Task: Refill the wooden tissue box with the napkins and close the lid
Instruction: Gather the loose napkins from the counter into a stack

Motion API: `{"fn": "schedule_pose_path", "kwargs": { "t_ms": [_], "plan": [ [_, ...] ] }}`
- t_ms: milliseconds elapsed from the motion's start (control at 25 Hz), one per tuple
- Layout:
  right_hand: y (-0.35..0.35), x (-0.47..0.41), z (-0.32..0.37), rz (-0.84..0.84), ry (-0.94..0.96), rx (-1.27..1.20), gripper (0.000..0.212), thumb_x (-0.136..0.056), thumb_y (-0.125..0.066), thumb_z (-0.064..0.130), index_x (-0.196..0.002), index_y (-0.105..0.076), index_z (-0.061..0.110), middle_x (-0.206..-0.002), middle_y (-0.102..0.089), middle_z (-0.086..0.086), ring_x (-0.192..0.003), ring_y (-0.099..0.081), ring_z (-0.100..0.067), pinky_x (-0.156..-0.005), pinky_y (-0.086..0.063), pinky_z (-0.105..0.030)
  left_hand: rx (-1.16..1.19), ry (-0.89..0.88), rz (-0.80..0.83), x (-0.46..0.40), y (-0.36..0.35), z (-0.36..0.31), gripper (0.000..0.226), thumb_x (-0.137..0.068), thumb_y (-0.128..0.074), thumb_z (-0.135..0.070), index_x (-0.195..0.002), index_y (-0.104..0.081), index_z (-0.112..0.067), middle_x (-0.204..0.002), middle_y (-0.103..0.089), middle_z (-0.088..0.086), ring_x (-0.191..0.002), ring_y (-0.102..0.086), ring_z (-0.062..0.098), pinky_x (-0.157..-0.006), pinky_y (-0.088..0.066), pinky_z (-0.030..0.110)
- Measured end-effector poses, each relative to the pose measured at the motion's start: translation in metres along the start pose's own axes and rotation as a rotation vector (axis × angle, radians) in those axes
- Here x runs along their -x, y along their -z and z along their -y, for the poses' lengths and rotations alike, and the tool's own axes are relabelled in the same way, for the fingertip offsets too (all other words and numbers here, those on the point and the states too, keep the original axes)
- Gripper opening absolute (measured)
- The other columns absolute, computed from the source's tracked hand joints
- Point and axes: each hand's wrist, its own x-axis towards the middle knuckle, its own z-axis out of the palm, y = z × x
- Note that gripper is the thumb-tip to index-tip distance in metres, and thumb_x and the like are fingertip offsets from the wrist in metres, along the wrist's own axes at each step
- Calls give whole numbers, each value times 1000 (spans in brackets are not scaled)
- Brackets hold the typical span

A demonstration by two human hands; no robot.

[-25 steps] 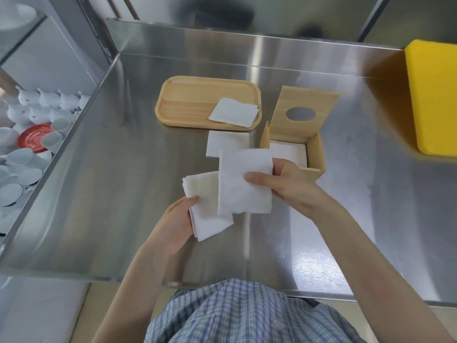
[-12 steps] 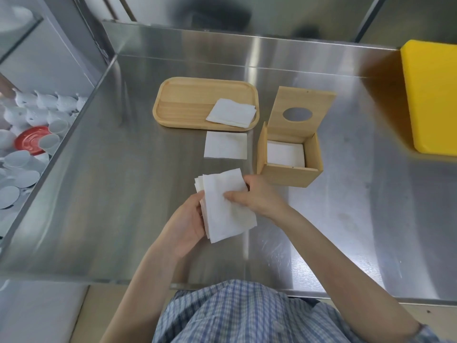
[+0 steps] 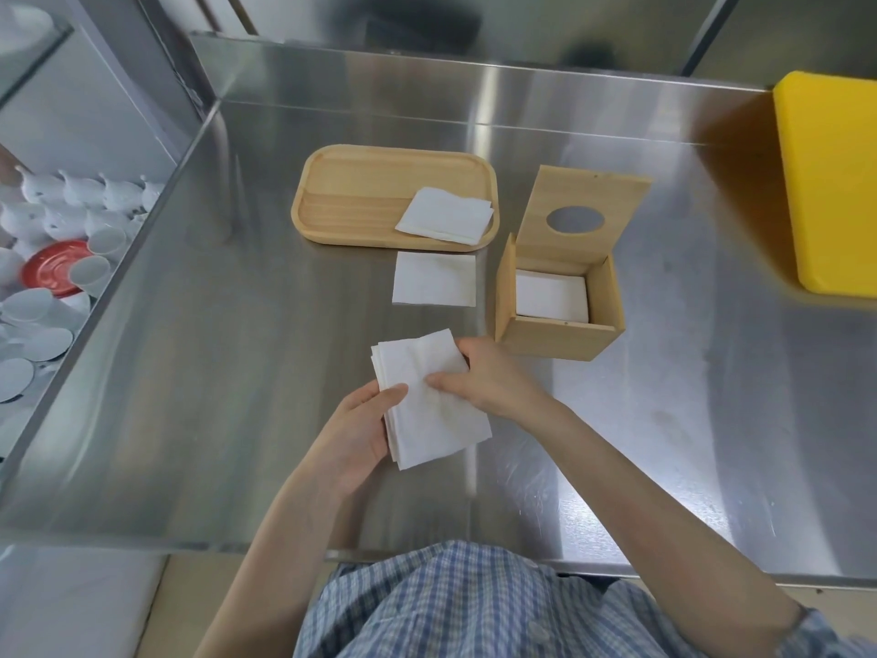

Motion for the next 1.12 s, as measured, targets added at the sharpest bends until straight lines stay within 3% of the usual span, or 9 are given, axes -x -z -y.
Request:
{"fn": "schedule_pose_path", "kwargs": {
  "t_ms": [200, 320, 440, 680, 840, 1120],
  "plan": [
    [10, -22, 7, -81, 59, 115, 26, -86, -62, 24, -106, -62, 8, -99, -62, -2, -89, -55, -15, -72, -41, -25, 37, -10, -62, -5, 12, -7, 25, -95, -41, -10, -108, -62, -9, -88, -76, 1, -75, -73, 14, -65, -59, 30],
    [17, -42, 13, -158, 96, 179, 26, -91, -54, 17, -114, -61, 10, -117, -64, -6, -106, -59, -20, -87, -46, -26, 40, -24, -76, -9, 21, -16, 24, -95, -42, -11, -104, -64, -12, -84, -78, -2, -73, -74, 13, -61, -59, 28],
    [13, -62, 16, -173, 107, 443, 32, -96, -43, 13, -126, -52, 7, -130, -55, -10, -117, -54, -26, -96, -45, -35, 53, -29, -100, -13, 27, -23, 24, -95, -41, -11, -99, -65, -12, -78, -78, -3, -67, -73, 13, -49, -55, 23],
    [6, -95, 15, -171, 132, 817, 29, -92, -46, 1, -120, -53, 3, -123, -55, -14, -112, -54, -29, -94, -45, -36, 80, -12, -137, -24, 38, -33, 24, -95, -40, -10, -101, -64, -10, -79, -77, -2, -67, -73, 14, -47, -53, 23],
    [4, -99, 12, -185, 146, 875, 25, -93, -42, -1, -112, -59, 2, -116, -55, -15, -103, -58, -29, -84, -48, -35, 96, 1, -156, -28, 43, -34, 25, -96, -40, -10, -104, -63, -8, -84, -75, 2, -65, -72, 14, -44, -50, 21],
    [5, -105, 8, -233, 139, 850, 25, -91, -41, -4, -110, -56, 2, -116, -56, -14, -103, -57, -29, -78, -48, -35, 100, 21, -150, -30, 43, -29, 24, -95, -40, -9, -100, -64, -9, -79, -77, -1, -67, -73, 14, -48, -54, 22]
  ]
}}
